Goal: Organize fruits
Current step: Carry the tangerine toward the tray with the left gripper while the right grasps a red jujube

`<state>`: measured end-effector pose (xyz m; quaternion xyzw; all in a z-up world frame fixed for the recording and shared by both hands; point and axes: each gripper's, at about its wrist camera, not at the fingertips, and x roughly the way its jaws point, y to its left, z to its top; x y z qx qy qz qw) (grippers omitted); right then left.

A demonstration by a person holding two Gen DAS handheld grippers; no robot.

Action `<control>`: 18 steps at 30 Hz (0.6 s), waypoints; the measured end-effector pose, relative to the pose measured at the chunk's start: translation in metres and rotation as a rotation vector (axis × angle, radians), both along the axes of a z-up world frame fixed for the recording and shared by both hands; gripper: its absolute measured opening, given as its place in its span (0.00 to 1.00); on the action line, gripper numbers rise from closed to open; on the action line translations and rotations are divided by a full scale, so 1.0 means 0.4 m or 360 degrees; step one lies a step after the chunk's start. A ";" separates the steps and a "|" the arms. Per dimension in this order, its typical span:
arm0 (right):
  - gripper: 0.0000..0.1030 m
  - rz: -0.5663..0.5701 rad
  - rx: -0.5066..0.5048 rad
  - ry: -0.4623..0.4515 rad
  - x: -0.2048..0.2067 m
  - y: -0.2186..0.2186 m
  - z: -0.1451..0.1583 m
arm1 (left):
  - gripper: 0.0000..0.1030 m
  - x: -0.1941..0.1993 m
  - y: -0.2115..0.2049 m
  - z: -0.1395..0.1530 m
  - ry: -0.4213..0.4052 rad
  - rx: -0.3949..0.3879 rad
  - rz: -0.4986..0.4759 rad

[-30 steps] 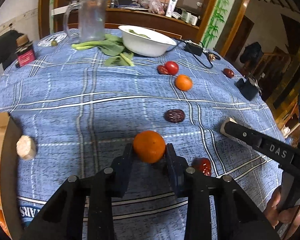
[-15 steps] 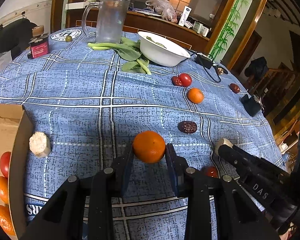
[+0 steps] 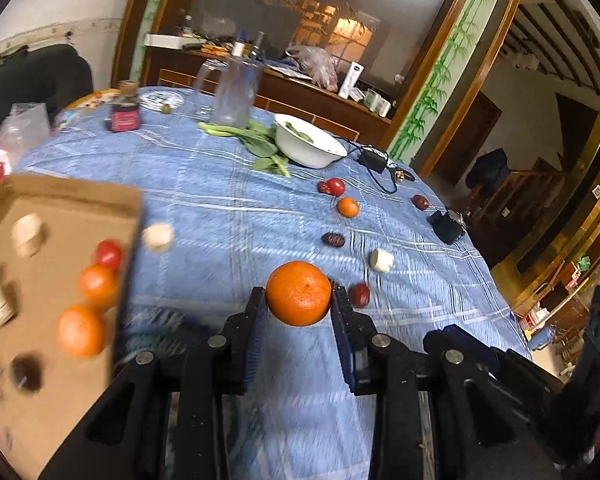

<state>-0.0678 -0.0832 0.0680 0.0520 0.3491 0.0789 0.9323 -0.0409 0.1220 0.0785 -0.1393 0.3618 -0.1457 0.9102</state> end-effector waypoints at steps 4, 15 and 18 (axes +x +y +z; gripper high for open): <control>0.25 0.0090 0.0036 0.0010 -0.057 0.049 0.013 | 0.31 -0.093 0.083 0.021 -0.0023 0.0024 0.0101; 0.22 0.0346 0.0016 -0.0004 -0.161 0.235 0.035 | 0.31 -0.241 0.392 0.023 -0.0056 -0.0020 0.0497; 0.22 0.0386 -0.0009 -0.0001 -0.162 0.272 0.033 | 0.31 -0.252 0.441 0.006 -0.0035 -0.0060 0.0539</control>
